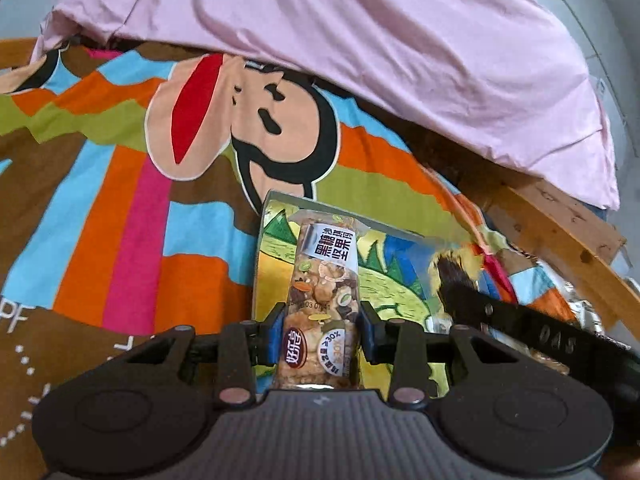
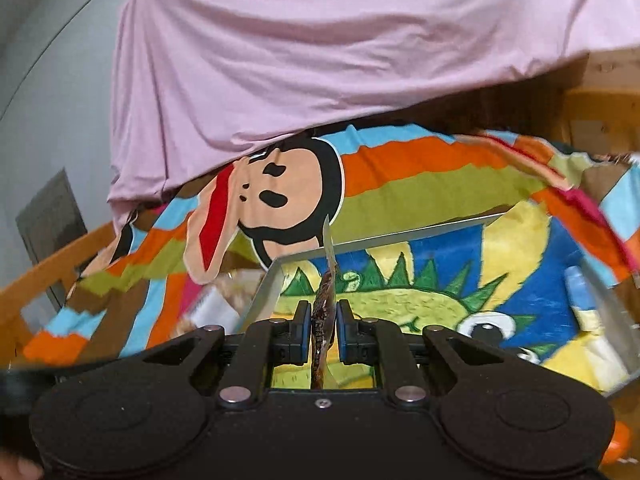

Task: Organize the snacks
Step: 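Carry the nut bar with the left tool into the metal tray while the right tool carries the jerky there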

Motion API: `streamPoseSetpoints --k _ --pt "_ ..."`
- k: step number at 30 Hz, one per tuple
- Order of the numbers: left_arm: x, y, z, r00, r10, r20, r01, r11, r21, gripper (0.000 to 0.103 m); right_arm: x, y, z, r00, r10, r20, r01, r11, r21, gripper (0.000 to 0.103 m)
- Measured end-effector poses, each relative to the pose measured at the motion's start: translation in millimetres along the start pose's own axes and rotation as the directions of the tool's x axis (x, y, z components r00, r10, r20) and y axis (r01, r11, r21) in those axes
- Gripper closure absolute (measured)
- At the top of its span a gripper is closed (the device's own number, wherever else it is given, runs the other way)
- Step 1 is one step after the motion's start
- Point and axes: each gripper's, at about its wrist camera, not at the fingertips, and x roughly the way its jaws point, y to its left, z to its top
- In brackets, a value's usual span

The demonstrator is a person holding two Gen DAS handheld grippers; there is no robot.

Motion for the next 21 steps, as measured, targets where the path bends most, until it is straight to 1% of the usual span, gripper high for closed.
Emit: streamPoseSetpoints --k 4,6,8,14,18,21 --pt "17.3 3.1 -4.2 1.0 0.02 0.01 -0.02 0.999 0.038 0.063 21.9 -4.9 -7.4 1.0 -0.011 -0.02 0.011 1.0 0.016 0.089" --pt "24.8 3.4 -3.6 0.999 0.031 0.014 -0.031 0.999 0.031 0.063 30.1 -9.1 -13.1 0.999 -0.027 -0.037 0.028 0.999 0.023 0.089" --pt "32.7 4.1 -5.4 1.0 0.024 0.017 -0.024 0.999 0.021 0.063 37.1 -14.6 -19.2 0.997 -0.044 -0.055 0.046 0.998 0.036 0.089" --pt "48.1 -0.6 -14.5 0.999 0.045 -0.012 -0.044 0.997 0.066 0.063 46.7 -27.6 -26.4 0.994 -0.062 -0.087 0.07 0.994 0.085 0.089" --pt "56.2 -2.4 -22.0 0.998 0.055 -0.03 -0.052 0.994 0.092 0.063 49.4 -26.5 -27.9 0.991 -0.082 -0.106 0.09 0.993 0.073 0.088" --pt "58.3 -5.0 -24.6 0.997 0.063 -0.033 -0.059 0.992 0.109 0.063 50.6 -24.5 -30.0 0.987 -0.118 -0.111 0.124 0.991 0.05 0.088"
